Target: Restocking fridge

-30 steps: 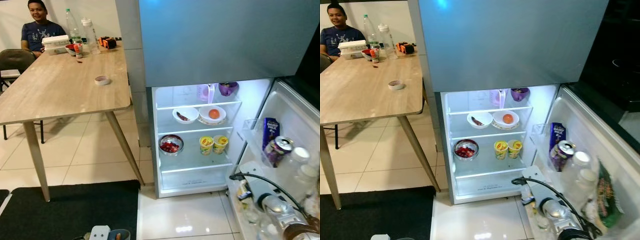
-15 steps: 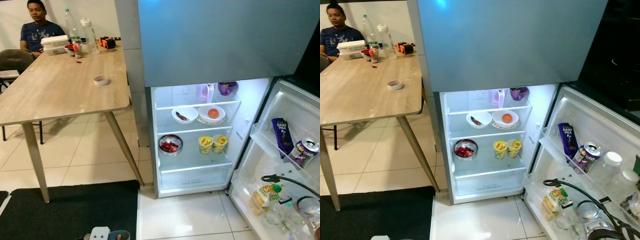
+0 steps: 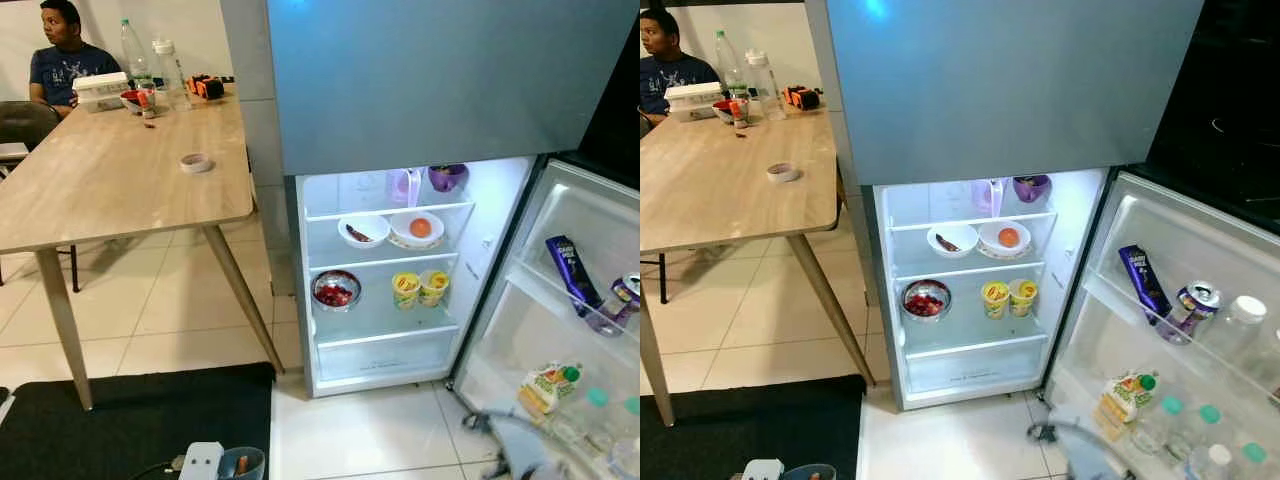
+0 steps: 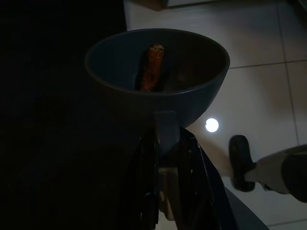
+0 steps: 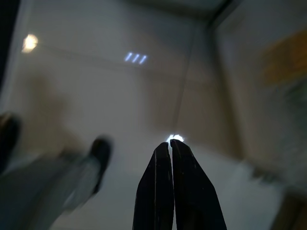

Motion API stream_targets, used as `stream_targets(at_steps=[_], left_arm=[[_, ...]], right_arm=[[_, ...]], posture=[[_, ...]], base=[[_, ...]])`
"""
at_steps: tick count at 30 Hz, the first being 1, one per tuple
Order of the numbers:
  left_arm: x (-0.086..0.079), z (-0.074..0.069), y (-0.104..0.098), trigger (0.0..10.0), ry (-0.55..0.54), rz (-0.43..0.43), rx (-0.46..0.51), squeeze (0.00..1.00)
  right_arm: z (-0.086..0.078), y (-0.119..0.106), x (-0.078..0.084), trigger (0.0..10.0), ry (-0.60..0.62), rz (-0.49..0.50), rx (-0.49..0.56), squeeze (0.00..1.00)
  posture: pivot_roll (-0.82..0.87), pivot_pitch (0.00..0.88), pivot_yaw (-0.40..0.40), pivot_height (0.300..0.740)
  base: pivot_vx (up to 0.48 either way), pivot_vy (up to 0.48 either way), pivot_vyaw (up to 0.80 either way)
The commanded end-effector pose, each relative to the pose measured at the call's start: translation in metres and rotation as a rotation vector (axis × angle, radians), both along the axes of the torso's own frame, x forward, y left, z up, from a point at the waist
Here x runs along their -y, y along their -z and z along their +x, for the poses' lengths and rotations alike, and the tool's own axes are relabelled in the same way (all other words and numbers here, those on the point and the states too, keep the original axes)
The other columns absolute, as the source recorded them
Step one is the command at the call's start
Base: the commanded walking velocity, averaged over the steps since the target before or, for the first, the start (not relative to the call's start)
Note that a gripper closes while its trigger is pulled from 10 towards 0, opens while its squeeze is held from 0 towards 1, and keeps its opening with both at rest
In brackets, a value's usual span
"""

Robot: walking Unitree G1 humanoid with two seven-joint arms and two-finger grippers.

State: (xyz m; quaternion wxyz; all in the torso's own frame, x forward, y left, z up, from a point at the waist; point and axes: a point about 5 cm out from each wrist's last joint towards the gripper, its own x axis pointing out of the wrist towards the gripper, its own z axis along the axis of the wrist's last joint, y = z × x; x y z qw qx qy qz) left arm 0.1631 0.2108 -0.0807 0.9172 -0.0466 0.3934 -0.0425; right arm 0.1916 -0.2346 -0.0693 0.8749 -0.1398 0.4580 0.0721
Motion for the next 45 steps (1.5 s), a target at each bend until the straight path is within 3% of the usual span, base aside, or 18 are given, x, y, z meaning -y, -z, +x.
stream_targets(at_steps=[1, 7, 15, 45], left_arm=[[-0.002, 0.001, -0.001, 10.0, 0.007, 0.005, 0.004, 0.0], [0.0, -0.005, 0.003, 10.0, -0.006, -0.02, -0.027, 0.0], [0.004, -0.016, 0.008, 10.0, -0.018, -0.037, -0.07, 0.0], [0.008, -0.016, 0.009, 10.0, 0.002, -0.043, -0.077, 0.0]], right_arm=[[-0.016, 0.008, 0.003, 10.0, 0.038, 0.002, -0.061, 0.0], [-0.051, 0.02, 0.014, 10.0, 0.1, -0.027, -0.157, 0.0], [-0.077, 0.026, 0.024, 10.0, 0.145, -0.051, -0.218, 0.0], [-0.078, 0.029, 0.012, 10.0, 0.133, -0.005, -0.216, 0.0]], posture=[[-0.06, 0.0, 0.017, 0.74], [-0.06, 0.0, 0.025, 0.74], [-0.07, 0.0, 0.024, 0.74], [-0.07, 0.0, 0.028, 0.74]], base=[[0.0, 0.0, 0.0], [0.0, -0.043, 0.0], [0.0, -0.288, 0.0], [0.0, -0.336, 0.0]])
